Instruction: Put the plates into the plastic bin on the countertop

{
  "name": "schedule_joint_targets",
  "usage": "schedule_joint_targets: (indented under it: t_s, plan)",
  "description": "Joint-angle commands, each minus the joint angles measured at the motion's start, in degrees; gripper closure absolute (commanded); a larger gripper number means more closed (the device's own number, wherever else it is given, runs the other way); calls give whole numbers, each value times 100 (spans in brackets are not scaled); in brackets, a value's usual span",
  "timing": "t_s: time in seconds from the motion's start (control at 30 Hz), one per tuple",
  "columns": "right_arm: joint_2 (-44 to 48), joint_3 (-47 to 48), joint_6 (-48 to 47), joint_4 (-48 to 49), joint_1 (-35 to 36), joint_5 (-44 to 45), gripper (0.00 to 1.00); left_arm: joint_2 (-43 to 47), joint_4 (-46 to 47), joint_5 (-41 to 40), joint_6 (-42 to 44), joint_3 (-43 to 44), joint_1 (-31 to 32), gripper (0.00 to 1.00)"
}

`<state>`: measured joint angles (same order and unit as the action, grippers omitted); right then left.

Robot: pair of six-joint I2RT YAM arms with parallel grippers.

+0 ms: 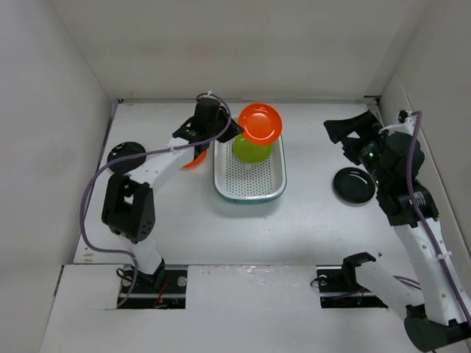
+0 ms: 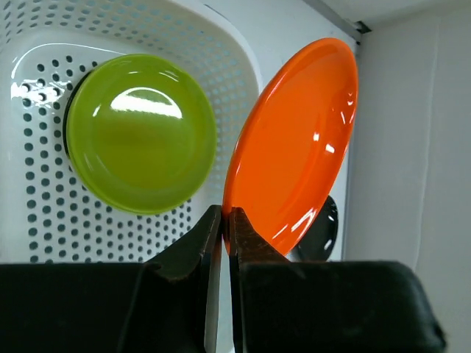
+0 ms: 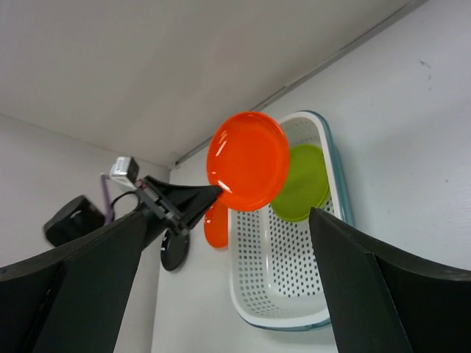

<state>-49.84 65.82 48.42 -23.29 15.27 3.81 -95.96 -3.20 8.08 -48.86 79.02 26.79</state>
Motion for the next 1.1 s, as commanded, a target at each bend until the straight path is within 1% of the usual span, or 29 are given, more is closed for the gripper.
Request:
schedule_joint_targets:
  t_s: [0.0, 0.07, 0.2, 0.33, 0.43, 0.53, 0.63, 0.67, 0.7, 0.73, 0.77, 0.83, 0.87, 0.93, 1.0, 1.03, 1.07]
  plan:
    - [431, 300, -254, -246, -103, 22, 2, -413, 136, -87, 105, 491, -77, 100]
    - [493, 221, -255, -246, -103, 23, 0, -765, 65, -140, 53, 491, 2, 100]
    - [564, 150, -255, -246, -103, -47, 0, -880, 355, -350, -62, 158, 2, 100]
    - [459, 150, -255, -246, -103, -214, 0, -1082, 355, -403, -62, 227, 2, 100]
    - [458, 150, -255, -246, -103, -214, 0, -1223, 127, -631, -62, 359, -51, 100]
    - [458, 150, -255, -246, -103, -214, 0, -1275, 293, -580, -62, 228, -173, 100]
    - [458, 150, -255, -194, -103, -214, 0, -1425, 154, -457, -62, 315, -226, 100]
    - [458, 150, -255, -194, -103, -214, 0, -1477, 153, -352, -62, 315, -226, 93]
    - [458, 150, -255, -194, -103, -214, 0, -1478, 223, -281, -62, 315, -226, 83]
    - [458, 150, -255, -194, -103, -214, 0, -1313, 354, -228, -62, 263, -226, 69]
    - [458, 150, -255, -194, -103, -214, 0, -1198, 355, -228, -62, 263, -174, 39]
    - [458, 150, -255, -194, -103, -214, 0, -804, 434, -228, -62, 201, -174, 10]
    - [406, 150, -255, -141, -103, -214, 0, -662, 434, -175, 7, 201, -174, 0]
    - [405, 150, -255, -141, -103, -214, 0, -372, 434, -104, 87, 306, -174, 0]
    - [405, 98, -255, -141, -103, -214, 0, 181, 373, -280, 166, 307, -252, 0]
    - [344, 97, -255, -89, -103, -214, 0, 383, 373, -367, 236, 115, -253, 0]
    - [344, 37, -255, -88, -103, -214, 0, 742, 373, -455, 315, 35, -383, 0]
